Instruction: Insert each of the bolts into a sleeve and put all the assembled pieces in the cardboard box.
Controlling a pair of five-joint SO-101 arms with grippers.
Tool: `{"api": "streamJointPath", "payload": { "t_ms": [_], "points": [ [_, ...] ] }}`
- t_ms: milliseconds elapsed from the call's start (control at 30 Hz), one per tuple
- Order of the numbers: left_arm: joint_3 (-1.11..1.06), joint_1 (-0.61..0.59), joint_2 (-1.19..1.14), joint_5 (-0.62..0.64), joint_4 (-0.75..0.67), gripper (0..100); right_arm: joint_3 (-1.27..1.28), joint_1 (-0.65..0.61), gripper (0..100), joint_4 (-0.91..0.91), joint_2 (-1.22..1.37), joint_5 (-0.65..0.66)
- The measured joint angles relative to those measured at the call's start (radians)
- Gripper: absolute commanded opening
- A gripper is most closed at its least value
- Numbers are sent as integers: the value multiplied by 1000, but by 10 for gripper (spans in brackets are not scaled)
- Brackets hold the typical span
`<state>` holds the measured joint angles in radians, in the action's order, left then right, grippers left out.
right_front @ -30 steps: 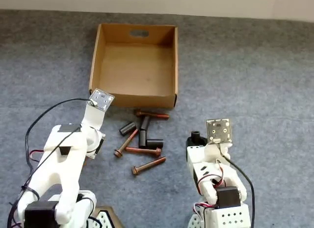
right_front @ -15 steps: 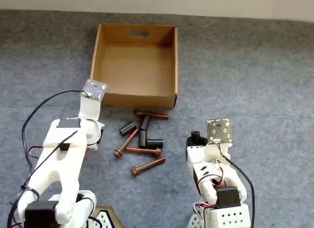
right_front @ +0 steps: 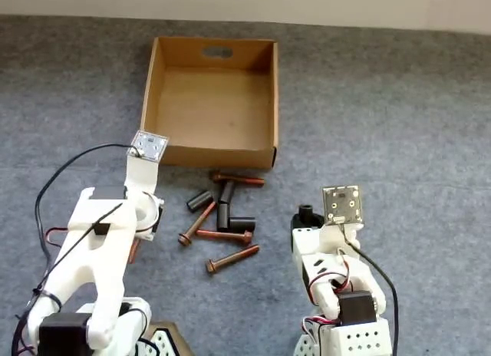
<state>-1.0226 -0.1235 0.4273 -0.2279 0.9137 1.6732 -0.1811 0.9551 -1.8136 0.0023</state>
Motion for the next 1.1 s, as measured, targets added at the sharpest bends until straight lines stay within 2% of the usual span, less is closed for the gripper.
{"api": "streamJointPath", "payload": {
  "t_ms": [167, 567, 700, 867, 933, 1000, 1100],
  "points": [
    [0, 61, 0, -2, 34, 160, 0, 0, 6, 0, 0, 0],
    [0, 68, -8, -5, 34, 159, 0, 0, 6, 0, 0, 0],
    [11, 69, -101, -69, 37, 159, 0, 0, 6, 0, 0, 0],
    [115, 69, -232, -91, 84, 156, 0, 0, 6, 0, 0, 0],
    [143, 69, -265, -91, 89, 117, 0, 0, 6, 0, 0, 0],
    [150, 72, -276, -91, 92, 20, 0, 0, 6, 0, 0, 0],
    [153, 83, -282, -89, 98, 21, 0, 0, 6, 0, 0, 0]
  ]
}}
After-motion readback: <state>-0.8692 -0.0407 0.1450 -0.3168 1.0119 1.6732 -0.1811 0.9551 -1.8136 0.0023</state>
